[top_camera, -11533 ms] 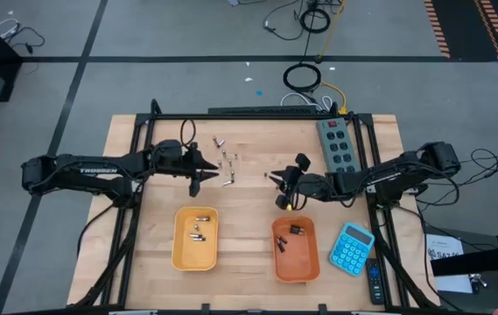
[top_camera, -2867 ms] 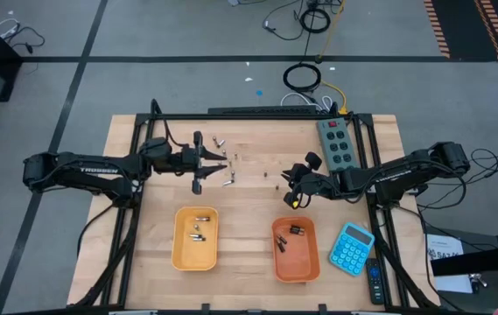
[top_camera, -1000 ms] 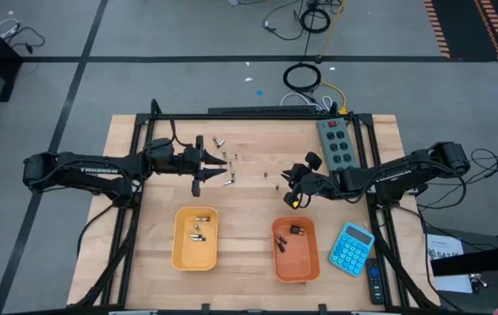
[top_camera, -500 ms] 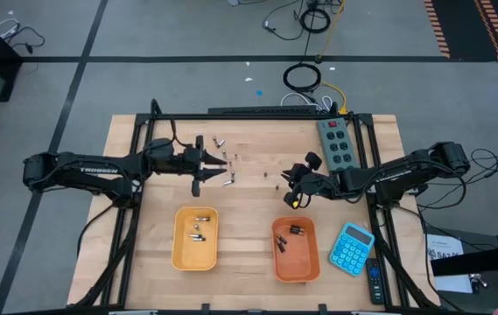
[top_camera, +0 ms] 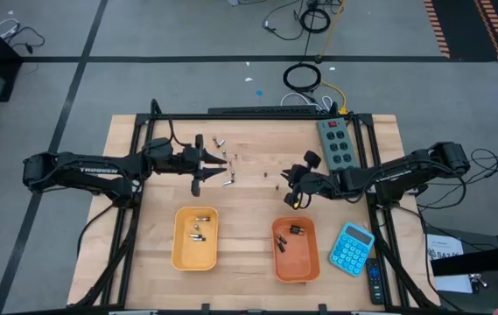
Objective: Sort batteries
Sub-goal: Put the silver battery into the yellow bin
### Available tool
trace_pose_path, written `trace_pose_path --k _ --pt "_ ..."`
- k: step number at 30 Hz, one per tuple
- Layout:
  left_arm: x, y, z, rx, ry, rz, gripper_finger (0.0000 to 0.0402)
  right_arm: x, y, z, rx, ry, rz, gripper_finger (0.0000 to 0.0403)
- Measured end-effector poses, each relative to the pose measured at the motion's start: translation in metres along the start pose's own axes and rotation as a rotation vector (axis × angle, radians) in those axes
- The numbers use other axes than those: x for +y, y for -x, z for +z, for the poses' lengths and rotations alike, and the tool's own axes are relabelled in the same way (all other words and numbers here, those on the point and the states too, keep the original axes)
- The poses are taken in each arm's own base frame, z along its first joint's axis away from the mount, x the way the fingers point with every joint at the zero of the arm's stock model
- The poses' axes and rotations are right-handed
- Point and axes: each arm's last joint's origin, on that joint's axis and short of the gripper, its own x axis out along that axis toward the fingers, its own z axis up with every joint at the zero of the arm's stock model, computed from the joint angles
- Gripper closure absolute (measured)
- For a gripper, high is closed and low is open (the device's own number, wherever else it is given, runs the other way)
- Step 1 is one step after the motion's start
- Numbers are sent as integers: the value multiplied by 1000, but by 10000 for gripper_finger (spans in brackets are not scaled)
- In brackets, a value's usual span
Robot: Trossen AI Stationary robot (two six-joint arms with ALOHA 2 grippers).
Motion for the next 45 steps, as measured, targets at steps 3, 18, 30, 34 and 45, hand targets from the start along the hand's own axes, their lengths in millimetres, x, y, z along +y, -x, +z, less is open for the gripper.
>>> trace_pose_path --k 3,18,30,34,45 --pt "-1 0 -3 29 9 -5 290 -1 -1 0 6 92 -3 364" --pt "-13 -2 -11 116 120 -23 290 0 0 0 1 -69 5 364" --pt "5 1 -16 174 70 275 290 -2 -3 18 -132 -337 106 364" --pt "10 3 -17 179 66 335 290 2 -1 24 -158 -340 233 364" --pt "36 7 10 326 177 232 290 20 10 28 -175 -220 571 364"
